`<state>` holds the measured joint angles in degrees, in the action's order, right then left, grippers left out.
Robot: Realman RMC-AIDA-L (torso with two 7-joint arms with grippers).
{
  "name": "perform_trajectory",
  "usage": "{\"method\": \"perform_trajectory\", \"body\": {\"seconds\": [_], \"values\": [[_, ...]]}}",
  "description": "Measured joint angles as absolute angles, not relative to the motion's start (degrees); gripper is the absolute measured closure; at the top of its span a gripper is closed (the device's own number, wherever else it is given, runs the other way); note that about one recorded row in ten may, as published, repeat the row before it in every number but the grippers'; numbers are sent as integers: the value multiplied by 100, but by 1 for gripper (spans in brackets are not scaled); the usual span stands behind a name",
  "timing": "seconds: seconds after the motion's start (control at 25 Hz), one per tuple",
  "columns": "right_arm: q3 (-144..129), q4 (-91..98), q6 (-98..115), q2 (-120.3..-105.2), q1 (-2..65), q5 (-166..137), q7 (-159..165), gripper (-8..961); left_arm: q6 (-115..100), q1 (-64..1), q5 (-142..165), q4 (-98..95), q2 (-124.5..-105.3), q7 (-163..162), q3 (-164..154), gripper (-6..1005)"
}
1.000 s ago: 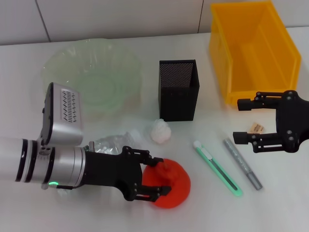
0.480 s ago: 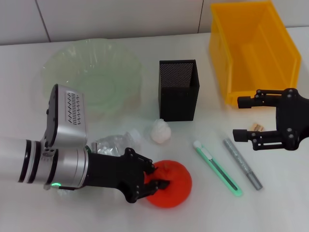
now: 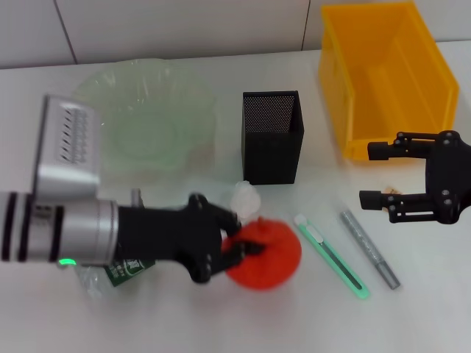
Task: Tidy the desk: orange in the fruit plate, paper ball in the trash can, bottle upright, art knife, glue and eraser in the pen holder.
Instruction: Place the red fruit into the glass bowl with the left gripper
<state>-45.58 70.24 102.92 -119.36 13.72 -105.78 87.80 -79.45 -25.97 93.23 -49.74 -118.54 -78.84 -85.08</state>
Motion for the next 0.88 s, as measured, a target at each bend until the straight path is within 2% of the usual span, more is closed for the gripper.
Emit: {"method": "perform_trajectory", "body": {"seconds": [0.16,0.36,0.56,0.88], "values": [[-4558,7001,10290,-11936,1369,-10587,8780,187,-7973,-2254,9310,-5894,-11850,-8085,-8115,843],[-4560,6986,10305,-11943,1356,-10595,8780,188,-7900,-2245,9264,-6035,-11865,-8096,-7593,842],[-4556,6968,10330,-11953,1317,-10581,8780,188,-7255,-2601,8853,-5610,-11863,-8028,-6813,842],[-4552,6925,10357,-11959,1272,-10575,8780,188,-6066,-2826,8821,-5366,-11873,-8092,-6783,843]]}}
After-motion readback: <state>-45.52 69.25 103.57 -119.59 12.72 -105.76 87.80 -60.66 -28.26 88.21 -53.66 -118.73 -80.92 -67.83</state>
